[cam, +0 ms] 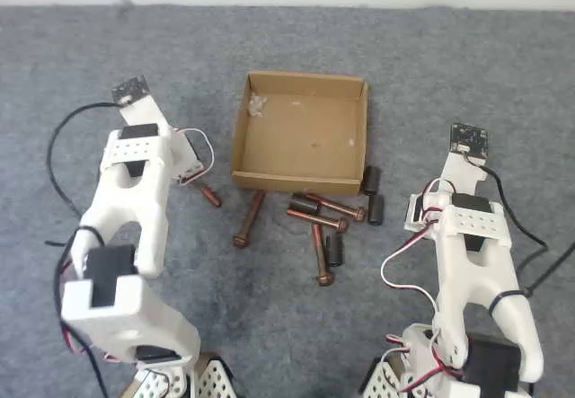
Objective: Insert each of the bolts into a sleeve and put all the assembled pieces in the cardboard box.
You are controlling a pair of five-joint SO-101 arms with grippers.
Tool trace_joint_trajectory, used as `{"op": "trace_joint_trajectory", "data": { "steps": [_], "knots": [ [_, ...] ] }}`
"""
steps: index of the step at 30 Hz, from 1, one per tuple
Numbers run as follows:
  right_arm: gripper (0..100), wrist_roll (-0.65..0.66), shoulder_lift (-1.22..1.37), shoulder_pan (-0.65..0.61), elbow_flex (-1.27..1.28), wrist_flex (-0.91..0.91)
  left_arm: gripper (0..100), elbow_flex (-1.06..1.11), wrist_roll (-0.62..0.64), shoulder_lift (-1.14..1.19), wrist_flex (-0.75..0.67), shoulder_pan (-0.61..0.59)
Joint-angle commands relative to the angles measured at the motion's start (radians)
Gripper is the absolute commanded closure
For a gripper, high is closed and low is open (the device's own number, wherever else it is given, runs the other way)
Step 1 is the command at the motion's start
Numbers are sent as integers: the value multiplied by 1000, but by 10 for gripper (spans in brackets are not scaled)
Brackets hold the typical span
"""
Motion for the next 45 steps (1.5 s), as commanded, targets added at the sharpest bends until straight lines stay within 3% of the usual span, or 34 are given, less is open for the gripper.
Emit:
{"op": "trace_joint_trajectory", "data": {
  "steps": [1,5,10,16,23,36,41,45],
  "knots": [
    [991,29,-36,7,-8,-16,984,18,17,-155,12,23],
    [991,31,-36,7,-8,-16,966,93,60,-219,11,94],
    [991,31,-36,7,-8,-15,816,105,229,-204,11,94],
    [991,31,-36,7,-8,-13,860,71,267,-89,-37,3],
    [991,31,-36,5,-8,-15,863,-24,267,60,-34,0],
    [991,31,-36,5,-8,-15,863,-53,316,75,-77,0],
    [991,31,-36,8,-8,-15,939,-39,315,75,-75,0],
    [991,31,-36,8,-8,-15,930,-41,313,75,-58,0]
  ]
}}
